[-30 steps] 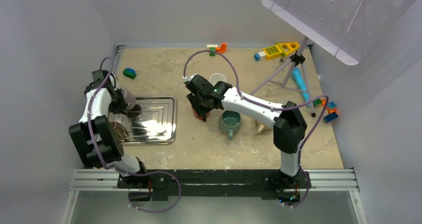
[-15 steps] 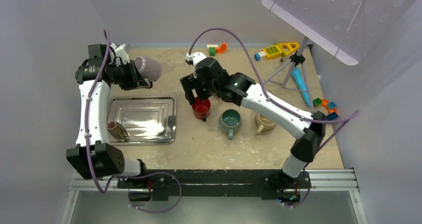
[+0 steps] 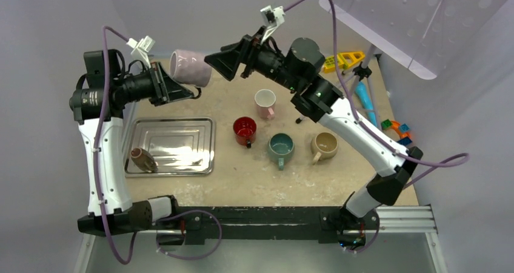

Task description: Turn the mug right side up

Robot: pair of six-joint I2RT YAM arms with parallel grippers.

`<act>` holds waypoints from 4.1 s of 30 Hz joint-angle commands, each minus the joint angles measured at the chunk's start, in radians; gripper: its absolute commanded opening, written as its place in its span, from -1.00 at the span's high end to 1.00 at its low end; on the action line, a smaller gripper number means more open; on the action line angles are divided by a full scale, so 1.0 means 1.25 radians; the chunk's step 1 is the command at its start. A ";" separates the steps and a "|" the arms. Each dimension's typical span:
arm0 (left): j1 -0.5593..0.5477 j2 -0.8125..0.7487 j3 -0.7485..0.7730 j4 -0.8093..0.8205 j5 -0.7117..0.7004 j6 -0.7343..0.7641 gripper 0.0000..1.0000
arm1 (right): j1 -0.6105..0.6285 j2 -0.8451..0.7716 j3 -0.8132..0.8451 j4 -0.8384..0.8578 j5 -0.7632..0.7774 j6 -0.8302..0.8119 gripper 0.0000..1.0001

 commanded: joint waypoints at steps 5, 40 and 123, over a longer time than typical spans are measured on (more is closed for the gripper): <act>-0.001 -0.072 0.024 0.129 0.136 -0.109 1.00 | -0.009 0.048 -0.006 0.064 -0.098 0.149 -0.80; 0.082 0.020 -0.225 -0.149 -0.656 0.233 -1.00 | 0.114 -0.009 -0.191 -0.367 0.092 -0.238 1.00; 0.222 0.273 -0.207 -0.105 -0.404 0.415 1.00 | 0.282 0.127 -0.066 -0.594 0.397 -0.273 -0.45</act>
